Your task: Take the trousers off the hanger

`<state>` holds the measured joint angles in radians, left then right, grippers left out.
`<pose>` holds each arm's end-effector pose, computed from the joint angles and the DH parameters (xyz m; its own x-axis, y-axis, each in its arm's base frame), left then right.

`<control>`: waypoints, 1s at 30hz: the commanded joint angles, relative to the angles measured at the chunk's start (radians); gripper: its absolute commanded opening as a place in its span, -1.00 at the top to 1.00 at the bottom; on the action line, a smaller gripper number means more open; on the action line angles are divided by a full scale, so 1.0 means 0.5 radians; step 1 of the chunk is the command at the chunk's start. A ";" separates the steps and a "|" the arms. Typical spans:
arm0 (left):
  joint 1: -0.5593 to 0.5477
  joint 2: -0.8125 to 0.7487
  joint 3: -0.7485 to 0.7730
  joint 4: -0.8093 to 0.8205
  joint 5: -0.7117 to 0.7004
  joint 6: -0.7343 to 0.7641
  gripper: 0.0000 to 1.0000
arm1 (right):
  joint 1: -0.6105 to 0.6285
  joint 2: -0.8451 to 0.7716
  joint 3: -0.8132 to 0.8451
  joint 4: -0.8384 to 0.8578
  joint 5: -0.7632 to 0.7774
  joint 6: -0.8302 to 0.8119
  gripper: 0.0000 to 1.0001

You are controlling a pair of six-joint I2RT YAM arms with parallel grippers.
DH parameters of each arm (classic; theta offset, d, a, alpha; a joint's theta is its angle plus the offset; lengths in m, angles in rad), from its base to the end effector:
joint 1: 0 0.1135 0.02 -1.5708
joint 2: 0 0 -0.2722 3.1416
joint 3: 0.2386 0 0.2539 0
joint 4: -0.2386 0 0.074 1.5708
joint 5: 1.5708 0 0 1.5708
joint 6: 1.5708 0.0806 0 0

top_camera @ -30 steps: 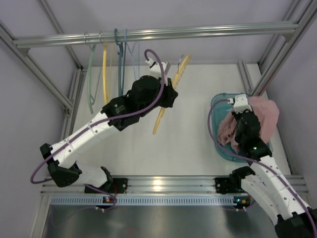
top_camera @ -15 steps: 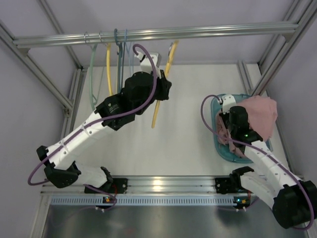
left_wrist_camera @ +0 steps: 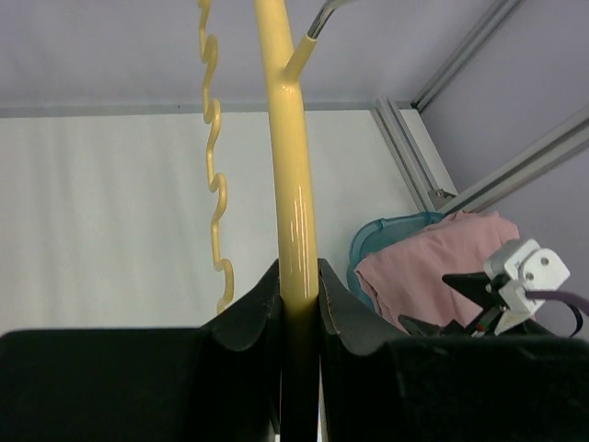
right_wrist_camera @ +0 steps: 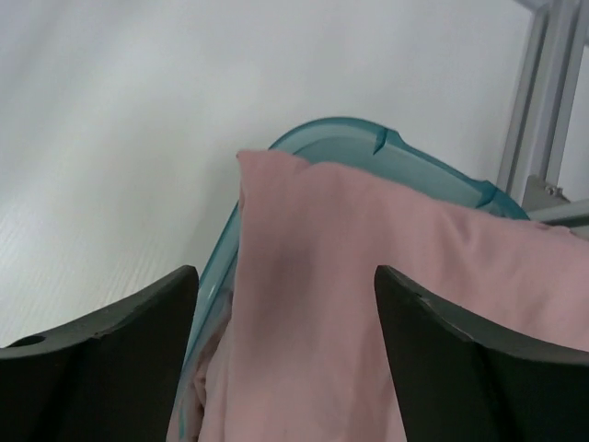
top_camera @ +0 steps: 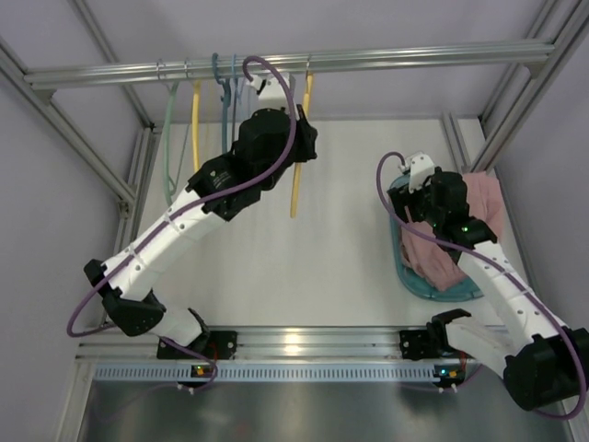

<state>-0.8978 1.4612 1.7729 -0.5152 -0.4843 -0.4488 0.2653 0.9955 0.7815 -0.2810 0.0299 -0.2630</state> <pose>0.2469 -0.2495 0.4875 -0.2904 -0.2517 -0.9232 0.3128 0.8868 -0.3402 0.2532 0.0663 0.2747 -0.3811 -0.3728 -0.8460 -0.3477 0.9057 -0.2425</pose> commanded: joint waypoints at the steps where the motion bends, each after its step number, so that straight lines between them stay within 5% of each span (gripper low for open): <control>1: 0.105 0.047 0.175 0.015 0.084 -0.130 1.00 | -0.015 -0.058 0.100 -0.156 0.026 -0.020 -0.60; 10: 0.360 0.228 0.363 -0.028 0.171 -0.247 1.00 | -0.034 -0.291 0.152 -0.276 0.106 0.026 -0.81; 30: 0.529 0.388 0.225 -0.056 0.484 -0.446 1.00 | -0.037 -0.399 0.259 -0.368 0.078 0.106 -0.83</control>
<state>-0.6525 1.6539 1.8942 -0.5816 -0.2405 -0.6365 0.2588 0.8219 0.8928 -0.4805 0.0753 -0.2302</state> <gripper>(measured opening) 0.183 0.912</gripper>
